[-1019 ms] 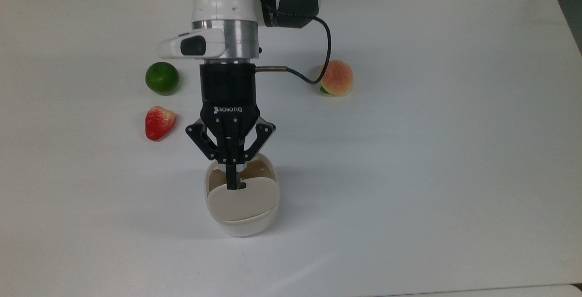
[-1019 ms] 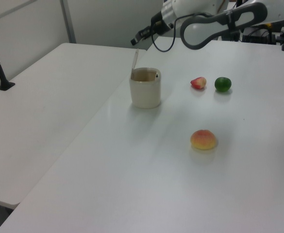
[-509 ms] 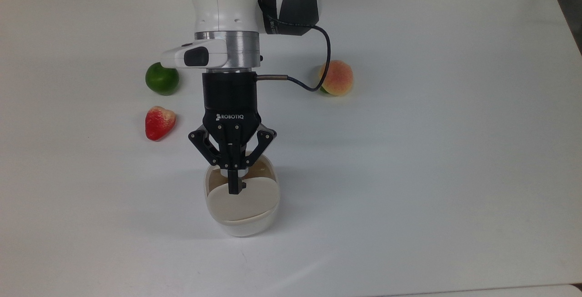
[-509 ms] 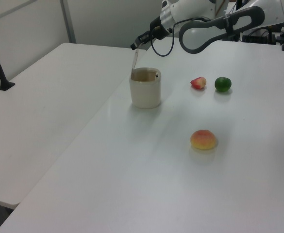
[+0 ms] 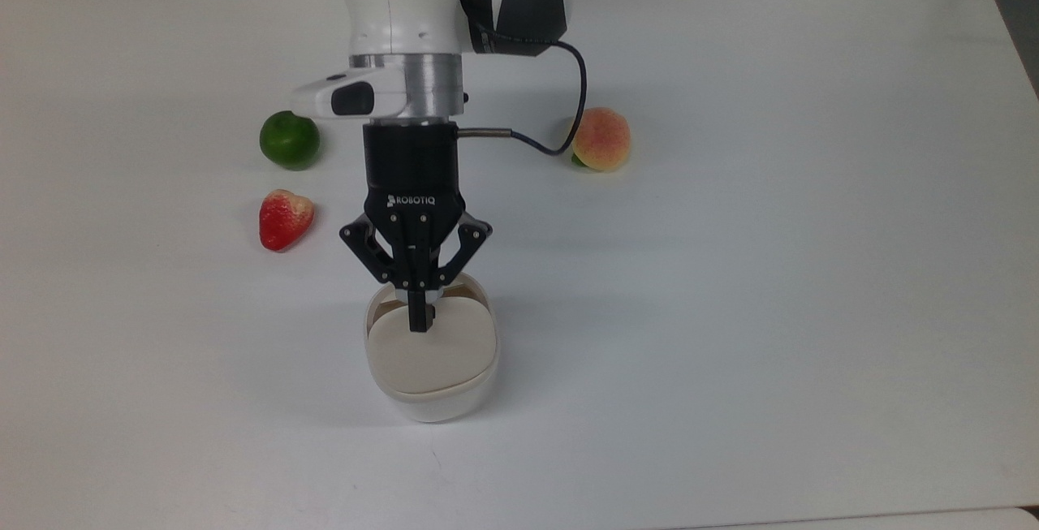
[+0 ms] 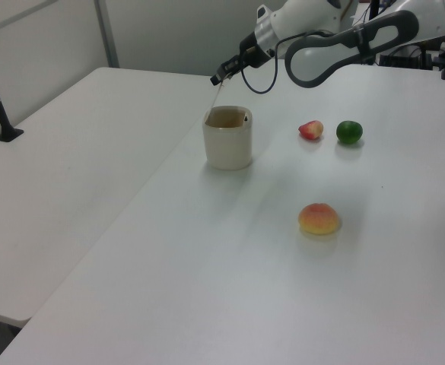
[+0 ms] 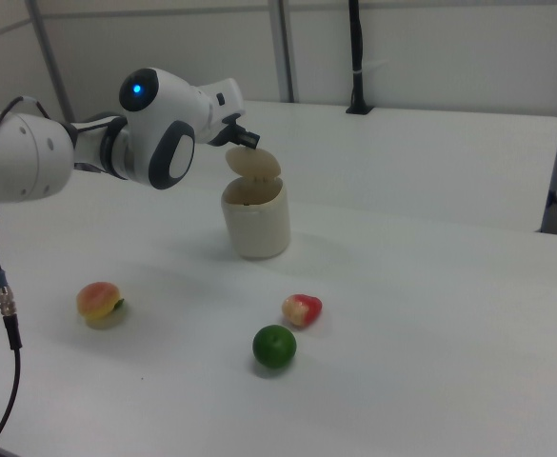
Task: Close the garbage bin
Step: 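Push the raised lid down with the gripper fingertips until it shuts, then press the gripper on the closed lid to seat it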
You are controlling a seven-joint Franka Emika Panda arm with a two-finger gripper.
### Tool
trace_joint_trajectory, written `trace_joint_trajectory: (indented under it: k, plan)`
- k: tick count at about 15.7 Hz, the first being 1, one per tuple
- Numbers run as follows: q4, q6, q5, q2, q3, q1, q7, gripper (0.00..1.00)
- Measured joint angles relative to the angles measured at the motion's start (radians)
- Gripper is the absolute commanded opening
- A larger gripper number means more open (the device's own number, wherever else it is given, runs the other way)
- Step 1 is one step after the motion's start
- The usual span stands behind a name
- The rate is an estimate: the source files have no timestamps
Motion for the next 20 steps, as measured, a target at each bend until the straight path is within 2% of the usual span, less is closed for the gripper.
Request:
trace_joint_trajectory:
  k: [6, 13, 20]
  plan:
    - [-0.096, -0.031, 0.0, -0.045, 0.0, 0.0, 0.0, 0.0]
    - [-0.107, -0.156, 0.0, -0.047, 0.0, -0.01, 0.0, 0.0]
    - [-0.129, -0.179, 0.0, -0.047, 0.0, -0.013, 0.0, 0.0]
